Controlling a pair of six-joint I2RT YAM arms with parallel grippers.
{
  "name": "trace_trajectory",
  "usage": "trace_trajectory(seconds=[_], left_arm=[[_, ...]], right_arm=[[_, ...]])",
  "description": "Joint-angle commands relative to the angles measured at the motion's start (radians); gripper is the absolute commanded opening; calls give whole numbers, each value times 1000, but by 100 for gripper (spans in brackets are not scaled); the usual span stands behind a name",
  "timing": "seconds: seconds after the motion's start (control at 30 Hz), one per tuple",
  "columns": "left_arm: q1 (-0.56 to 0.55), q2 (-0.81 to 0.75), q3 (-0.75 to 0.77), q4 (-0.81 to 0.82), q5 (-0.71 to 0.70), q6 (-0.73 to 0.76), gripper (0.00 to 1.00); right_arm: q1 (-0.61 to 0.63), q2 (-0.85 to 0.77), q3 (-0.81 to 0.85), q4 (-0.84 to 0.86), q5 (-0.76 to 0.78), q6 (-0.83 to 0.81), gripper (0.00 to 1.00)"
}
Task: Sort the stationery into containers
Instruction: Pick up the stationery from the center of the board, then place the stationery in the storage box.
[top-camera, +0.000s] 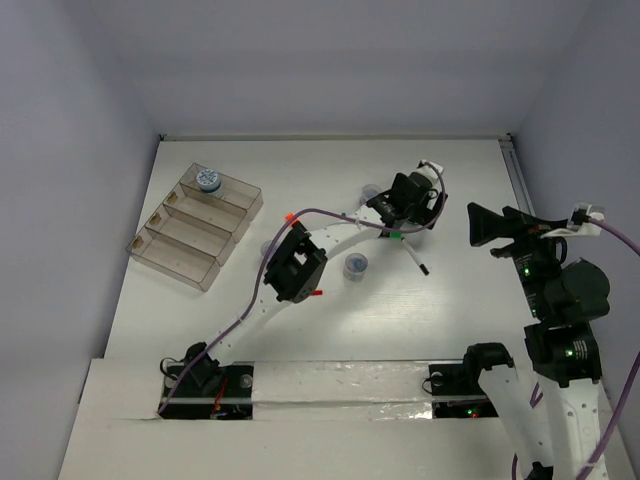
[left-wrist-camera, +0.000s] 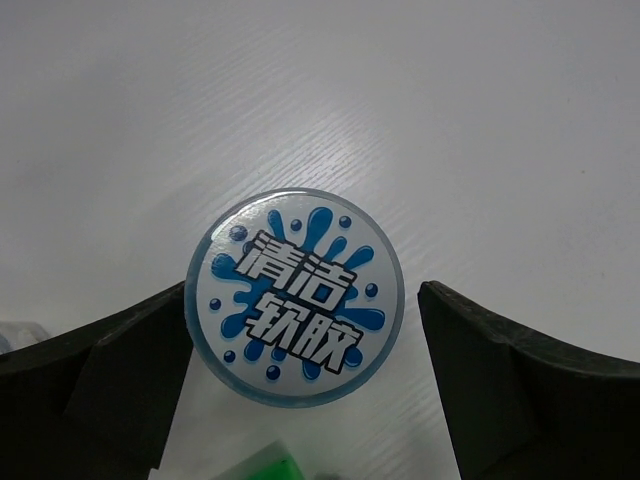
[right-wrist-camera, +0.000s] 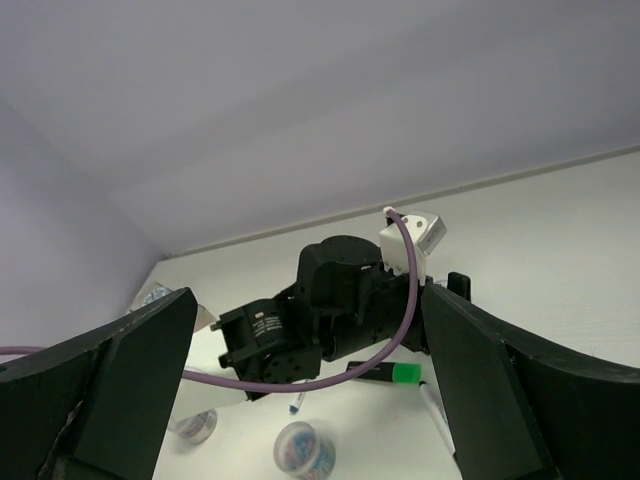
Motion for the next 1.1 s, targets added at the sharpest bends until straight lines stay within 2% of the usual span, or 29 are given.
trace_trajectory(seconds=[0.0,0.1,0.17,0.2,0.3,0.47,0.57,0.67,0.7,0.73,0.8,0.83,0.9,0.97,1.07], left_arm=[[-12,-3,44,45,11,-4,88],[-12,-5,44,57,1,-2,68],[-12,-17,39,66,-11,-1,59],[-12,-23,31,71,-14,1,50],[-12,-91,-16,102,-26,13,39],[20,-371,-133,181,-72,41,36],[101,-577,-260,203,-84,36,35],[225,-773,-438,192,-111,6,35],[264,-817,-541,188,-114,-8,35],[345,-901,-594,185,-100,-42,35],[428,-973,-744,168,-77,-68,35],[504,-1023,-783,151,-68,-86,35],[571,-1060,-891,117,-66,-91,35],[659,-1103,-956,106,-65,-96,35],[736,-1143,-1065,125,-48,-96,35]], right_arm=[[6,4,-13,25,-26,-4,100],[6,3,-18,24,-28,-6,100],[6,1,-25,27,-35,-4,100],[6,3,-28,30,-38,-3,100],[6,10,-38,34,-55,-1,100],[6,0,-22,31,-58,-9,100],[6,-6,-45,45,-75,-3,100],[6,3,-79,66,-124,22,100],[6,10,-106,80,-147,25,100],[6,13,-119,93,-169,25,100],[6,18,-146,142,-228,32,100],[6,21,-177,183,-248,43,100],[6,32,-203,211,-264,52,100],[6,66,-225,231,-282,54,100],[6,105,-240,229,-296,30,100]])
